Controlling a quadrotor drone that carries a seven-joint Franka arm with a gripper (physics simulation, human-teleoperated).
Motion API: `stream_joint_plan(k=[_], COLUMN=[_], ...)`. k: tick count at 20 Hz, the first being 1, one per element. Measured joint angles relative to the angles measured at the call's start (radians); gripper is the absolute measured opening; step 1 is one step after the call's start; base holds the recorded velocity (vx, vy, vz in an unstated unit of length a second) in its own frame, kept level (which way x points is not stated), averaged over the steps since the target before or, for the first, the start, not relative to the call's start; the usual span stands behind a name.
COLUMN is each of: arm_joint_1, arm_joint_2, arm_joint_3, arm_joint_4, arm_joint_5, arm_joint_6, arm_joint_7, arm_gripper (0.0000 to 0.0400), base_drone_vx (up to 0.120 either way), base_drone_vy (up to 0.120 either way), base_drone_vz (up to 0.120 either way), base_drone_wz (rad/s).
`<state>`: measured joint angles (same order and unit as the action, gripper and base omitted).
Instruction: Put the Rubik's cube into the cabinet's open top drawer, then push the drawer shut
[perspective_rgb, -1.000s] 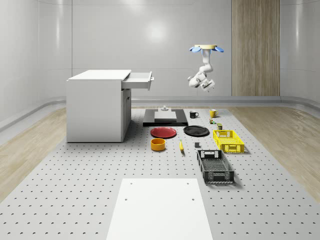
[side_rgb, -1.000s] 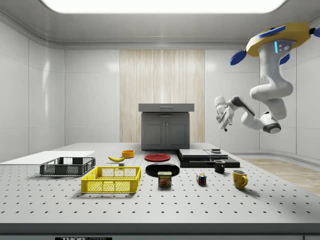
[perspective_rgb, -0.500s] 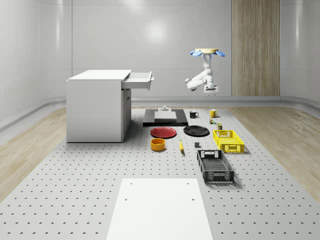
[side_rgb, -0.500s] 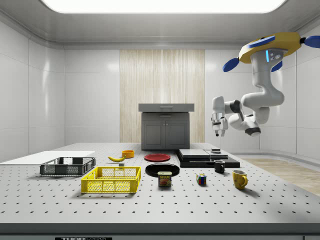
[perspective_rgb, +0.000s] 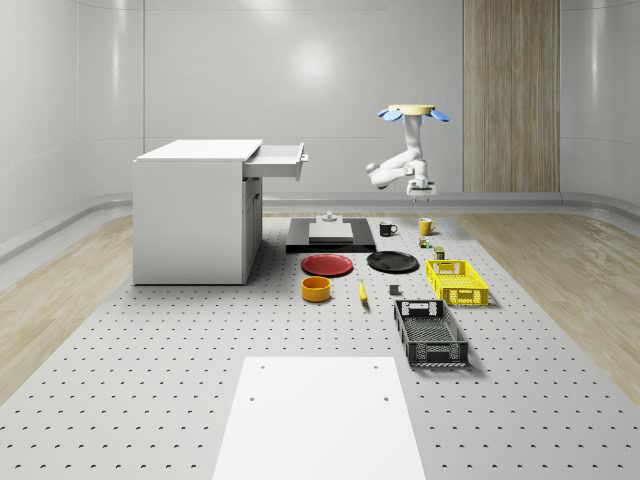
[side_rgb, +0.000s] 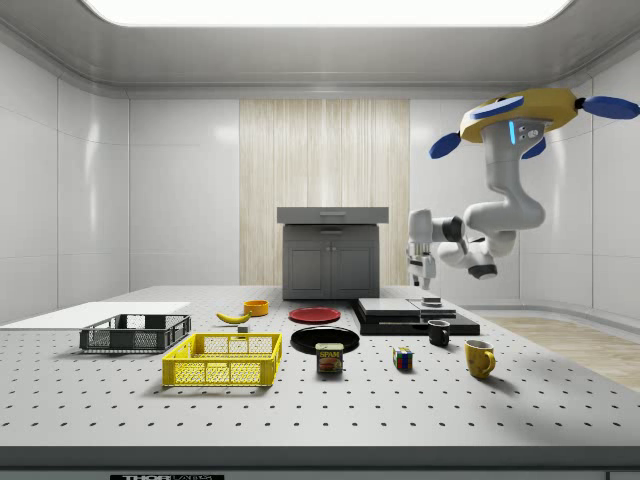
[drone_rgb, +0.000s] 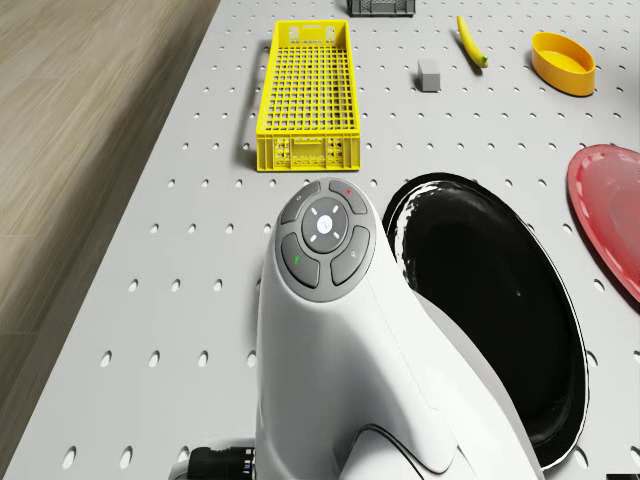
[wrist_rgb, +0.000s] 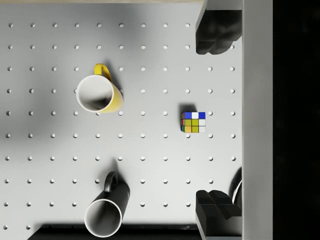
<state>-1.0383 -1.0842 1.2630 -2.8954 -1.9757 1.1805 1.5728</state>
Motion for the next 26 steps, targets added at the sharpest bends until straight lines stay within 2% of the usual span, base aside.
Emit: stream_joint_plan(k=[11, 26], arm_joint_1=[-0.030, -0.055], arm_joint_2=[-0.060, -0.132], arm_joint_3=[0.024, 0.046], arm_joint_4=[0.004, 0.009], arm_joint_5=[0.028, 0.066], arm_joint_6=[0.046, 0.112], arm_joint_7=[0.026, 0.050], arm_gripper=[0.0400, 0.0400], base_drone_vx=[0.116, 0.000], base_drone_vy=[0.000, 0.000], base_drone_vz=[-0.120, -0.120], base_drone_wz=[0.000, 0.000])
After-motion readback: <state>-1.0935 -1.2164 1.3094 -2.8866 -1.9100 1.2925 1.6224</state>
